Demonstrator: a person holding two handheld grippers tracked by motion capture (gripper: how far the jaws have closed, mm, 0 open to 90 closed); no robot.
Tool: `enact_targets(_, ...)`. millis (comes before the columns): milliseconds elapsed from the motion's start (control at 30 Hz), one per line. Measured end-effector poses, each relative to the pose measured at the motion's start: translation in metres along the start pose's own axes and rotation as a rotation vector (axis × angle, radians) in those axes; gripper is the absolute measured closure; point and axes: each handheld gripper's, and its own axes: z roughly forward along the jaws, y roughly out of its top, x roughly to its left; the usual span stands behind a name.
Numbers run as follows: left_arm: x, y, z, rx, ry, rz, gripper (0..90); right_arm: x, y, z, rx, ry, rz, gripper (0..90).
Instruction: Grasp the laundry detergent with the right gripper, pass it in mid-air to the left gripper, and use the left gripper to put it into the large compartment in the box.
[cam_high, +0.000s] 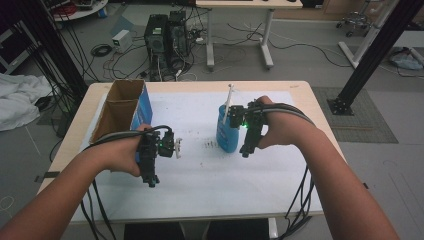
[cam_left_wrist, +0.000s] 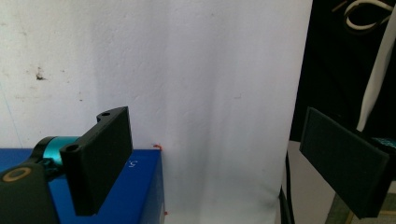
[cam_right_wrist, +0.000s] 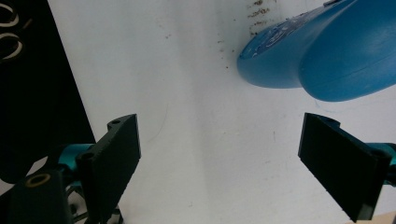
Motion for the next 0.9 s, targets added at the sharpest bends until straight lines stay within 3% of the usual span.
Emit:
enact_targets(133,0.002,0.001,0.000,0.000,0.006,0.004,9.5,0.001,-0.005,0.002,-0.015,-0.007,0.024,12.1)
enact_targets(333,0.002,0.003,0.001,-0.003,0.007,0.011,9.5,0.004,-0.015,0.004,-0.083,-0.020,0.078,12.1)
enact_targets(600,-0.001,0.008,0.002,-0.009,0.008,0.029,9.4,0.006,-0.036,0.020,-0.178,-0.003,0.192,12.2)
enact_targets(800,-0.002,0.007,0.002,-0.015,0.005,0.025,9.4,0.006,-0.042,0.028,-0.232,0.004,0.220,12.1)
enact_targets(900,-0.001,0.005,0.001,-0.016,0.004,0.019,9.4,0.006,-0.048,0.039,-0.277,0.006,0.256,12.1)
